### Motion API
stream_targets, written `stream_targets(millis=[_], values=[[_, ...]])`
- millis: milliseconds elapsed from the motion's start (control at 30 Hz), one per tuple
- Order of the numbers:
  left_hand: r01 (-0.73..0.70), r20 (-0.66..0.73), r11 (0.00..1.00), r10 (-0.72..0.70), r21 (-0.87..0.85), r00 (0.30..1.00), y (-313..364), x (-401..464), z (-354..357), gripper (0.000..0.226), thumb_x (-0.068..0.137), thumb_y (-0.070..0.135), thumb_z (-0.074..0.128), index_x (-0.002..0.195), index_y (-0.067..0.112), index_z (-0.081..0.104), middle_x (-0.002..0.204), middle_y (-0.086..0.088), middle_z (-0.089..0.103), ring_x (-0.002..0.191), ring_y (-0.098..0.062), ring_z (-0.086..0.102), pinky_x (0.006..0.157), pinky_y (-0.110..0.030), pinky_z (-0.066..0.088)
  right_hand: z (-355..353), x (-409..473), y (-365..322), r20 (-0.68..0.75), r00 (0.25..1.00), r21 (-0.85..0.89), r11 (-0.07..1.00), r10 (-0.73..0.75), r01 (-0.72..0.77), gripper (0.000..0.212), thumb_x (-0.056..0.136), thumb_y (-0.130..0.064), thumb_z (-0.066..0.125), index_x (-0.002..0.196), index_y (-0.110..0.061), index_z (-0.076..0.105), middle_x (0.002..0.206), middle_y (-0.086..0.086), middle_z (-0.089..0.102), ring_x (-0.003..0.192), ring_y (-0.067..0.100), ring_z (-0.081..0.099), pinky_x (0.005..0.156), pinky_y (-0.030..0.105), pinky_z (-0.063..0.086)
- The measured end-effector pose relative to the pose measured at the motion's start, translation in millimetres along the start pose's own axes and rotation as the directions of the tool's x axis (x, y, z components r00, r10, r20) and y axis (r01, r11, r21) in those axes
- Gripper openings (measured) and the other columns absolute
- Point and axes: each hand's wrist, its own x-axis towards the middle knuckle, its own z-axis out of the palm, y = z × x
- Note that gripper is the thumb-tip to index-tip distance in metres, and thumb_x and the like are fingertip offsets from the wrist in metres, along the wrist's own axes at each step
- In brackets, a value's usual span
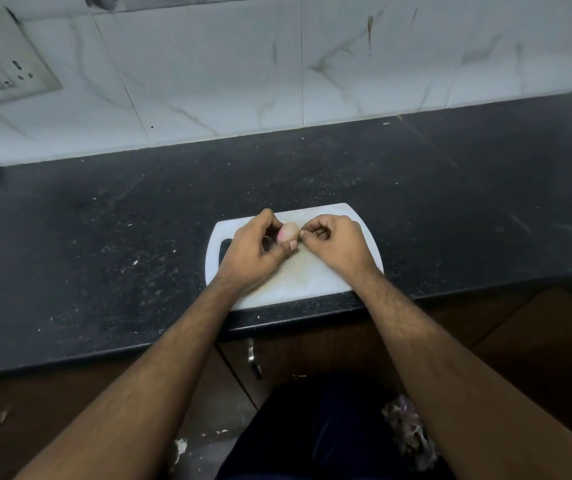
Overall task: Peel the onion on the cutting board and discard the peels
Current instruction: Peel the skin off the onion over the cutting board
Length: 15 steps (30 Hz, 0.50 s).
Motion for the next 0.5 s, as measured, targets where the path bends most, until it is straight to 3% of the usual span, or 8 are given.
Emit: stream_targets(millis=[267, 433, 500], values=[[-0.002, -0.002, 1.000, 0.002, -0.030, 1.000, 5.3, -1.7, 0.4, 0.024, 0.094, 0.034, 0.078, 0.097, 0.017, 0.061, 0.088, 0.005, 0.070, 0.081, -0.012, 0.064, 0.071, -0.021, 0.050, -1.9, -1.0, -1.0, 0.025, 0.999, -0.036, 0.999, -0.020, 0.021, 0.005, 0.091, -0.020, 0.070, 0.091, -0.019, 0.075, 0.078, -0.011, 0.071, 0.064, -0.003, 0.058, 0.060, 0.007, 0.043], [0.059, -0.047, 0.993, -0.065, -0.104, 0.997, -0.1, -1.2, 3.6, 0.019, 0.095, 0.032, 0.076, 0.105, 0.021, 0.064, 0.098, 0.005, 0.075, 0.091, -0.013, 0.070, 0.080, -0.029, 0.056, -2.7, -1.7, -0.8, 0.003, 1.000, -0.004, 1.000, -0.027, 0.027, 0.007, 0.093, -0.021, 0.068, 0.093, -0.019, 0.075, 0.078, -0.011, 0.071, 0.065, -0.001, 0.058, 0.064, 0.015, 0.050], [0.062, -0.060, 0.992, -0.069, -0.110, 0.996, -3.3, 1.3, 3.4, 0.018, 0.097, 0.031, 0.075, 0.108, 0.020, 0.065, 0.100, 0.006, 0.075, 0.093, -0.012, 0.070, 0.081, -0.025, 0.054, -3.5, -1.6, -1.8, -0.009, 0.999, 0.026, 0.999, -0.040, 0.040, 0.013, 0.097, -0.024, 0.063, 0.094, -0.020, 0.074, 0.080, -0.012, 0.071, 0.070, -0.001, 0.061, 0.065, 0.014, 0.047]])
